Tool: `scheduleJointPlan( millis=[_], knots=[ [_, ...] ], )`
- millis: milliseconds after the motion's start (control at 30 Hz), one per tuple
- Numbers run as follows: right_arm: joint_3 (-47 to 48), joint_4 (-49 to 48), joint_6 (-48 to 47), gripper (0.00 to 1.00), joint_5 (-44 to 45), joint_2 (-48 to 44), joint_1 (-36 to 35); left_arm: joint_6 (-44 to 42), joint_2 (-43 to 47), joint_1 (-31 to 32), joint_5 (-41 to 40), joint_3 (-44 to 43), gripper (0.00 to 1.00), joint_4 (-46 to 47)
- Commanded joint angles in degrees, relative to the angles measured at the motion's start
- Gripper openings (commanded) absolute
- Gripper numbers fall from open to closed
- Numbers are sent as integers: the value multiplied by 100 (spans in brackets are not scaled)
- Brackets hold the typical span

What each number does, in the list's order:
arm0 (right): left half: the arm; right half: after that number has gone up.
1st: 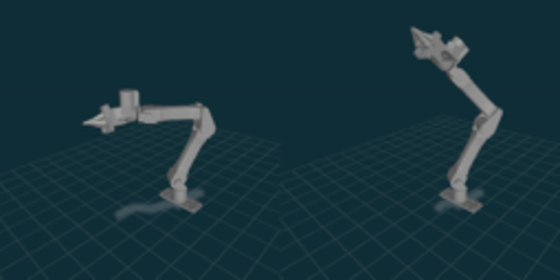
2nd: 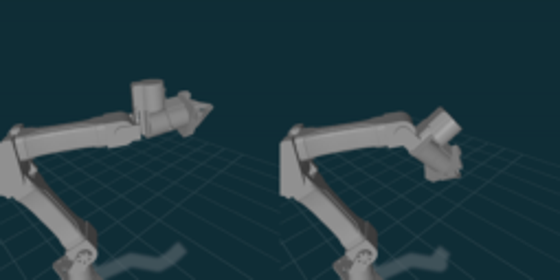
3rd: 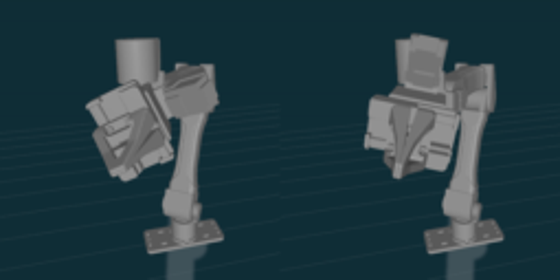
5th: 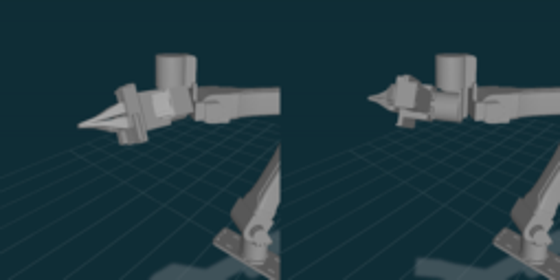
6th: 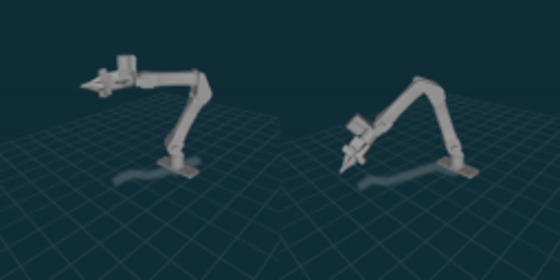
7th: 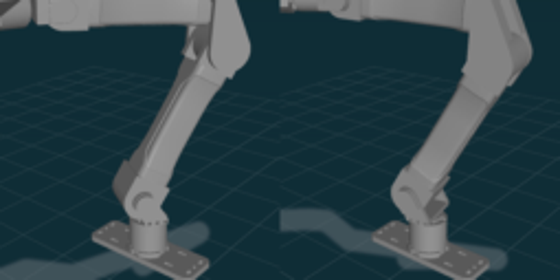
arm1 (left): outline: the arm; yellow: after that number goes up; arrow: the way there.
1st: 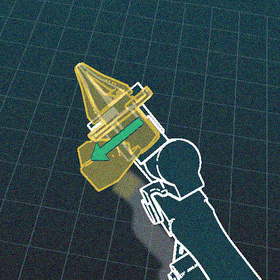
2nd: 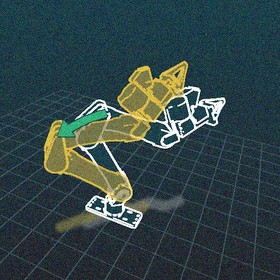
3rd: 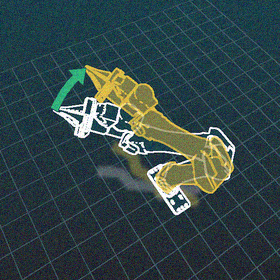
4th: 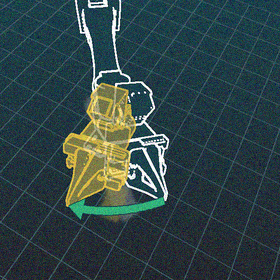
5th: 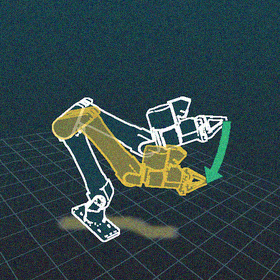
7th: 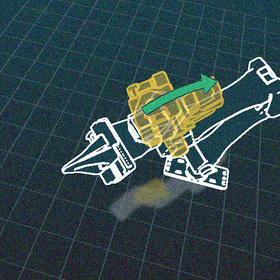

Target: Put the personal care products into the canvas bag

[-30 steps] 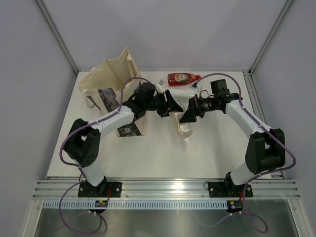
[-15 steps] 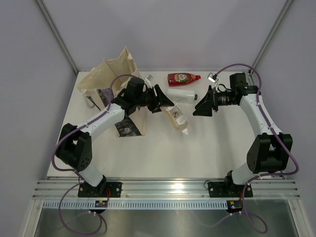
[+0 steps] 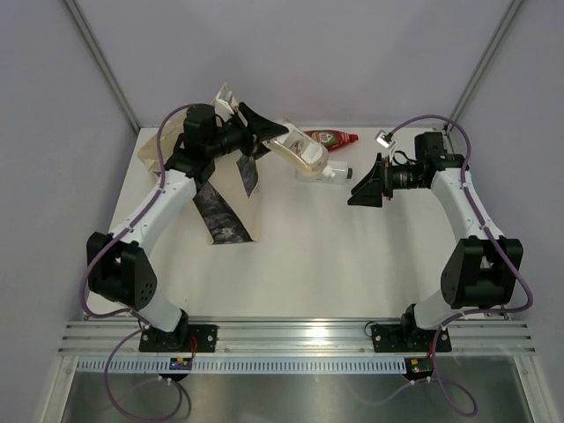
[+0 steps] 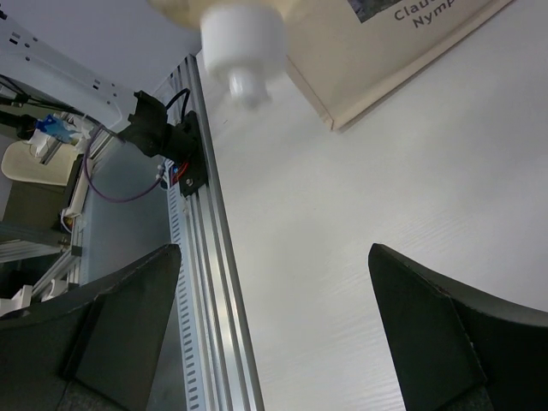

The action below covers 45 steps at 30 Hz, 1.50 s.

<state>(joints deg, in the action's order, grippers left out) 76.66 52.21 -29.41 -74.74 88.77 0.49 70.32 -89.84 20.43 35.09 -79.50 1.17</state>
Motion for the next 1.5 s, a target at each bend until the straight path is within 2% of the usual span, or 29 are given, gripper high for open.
scheduleJointPlan(
  millis=[0, 100, 233, 467, 700, 867, 1000, 1100, 1133, 1267, 1333, 1367, 1467],
  knots=[
    [-37, -97, 32, 100, -234, -62, 135, 833, 652, -547, 191, -829, 0, 1254],
    [-90, -88, 32, 99, -225, -62, 179, 1202, 722, -960, -46, -944, 0, 1447],
    [-151, -96, 14, 99, -217, -88, 197, 1247, 906, -1496, -536, -1093, 0, 1124],
    [-213, 0, -65, 100, -173, -114, 223, 983, 1521, -2595, -1460, -462, 0, 525],
    [-213, 246, -302, 99, -164, -62, 241, 132, 1918, -2904, -2489, -144, 0, -265],
    [-99, 475, -487, 99, -76, 17, 241, -317, 1462, -2817, -2112, -179, 0, -556],
    [32, 379, -417, 100, 310, 70, 241, -844, 1215, -2597, -2129, -136, 0, -793],
    [269, 299, -486, 100, 845, 140, 206, -1143, 952, -2412, -1972, -153, 17, -916],
    [366, 264, -556, 99, 1021, 227, 180, -1318, 864, -2359, -1867, -249, 32, -1091],
    [1025, 238, -1189, 100, 2380, 579, -49, -1750, 626, -2166, -1848, -452, 64, -1496],
    [1517, 220, -1567, 100, 2770, 947, -400, -1995, 635, -2166, -1839, -452, 71, -1610],
    [1684, 168, -1629, 100, 3042, 1088, -462, -2109, 643, -2166, -1848, -521, 78, -1689],
    [2483, 272, -2033, 100, 3464, 1852, -743, -2523, 652, -2166, -1690, -741, 84, -1927]
  ],
)
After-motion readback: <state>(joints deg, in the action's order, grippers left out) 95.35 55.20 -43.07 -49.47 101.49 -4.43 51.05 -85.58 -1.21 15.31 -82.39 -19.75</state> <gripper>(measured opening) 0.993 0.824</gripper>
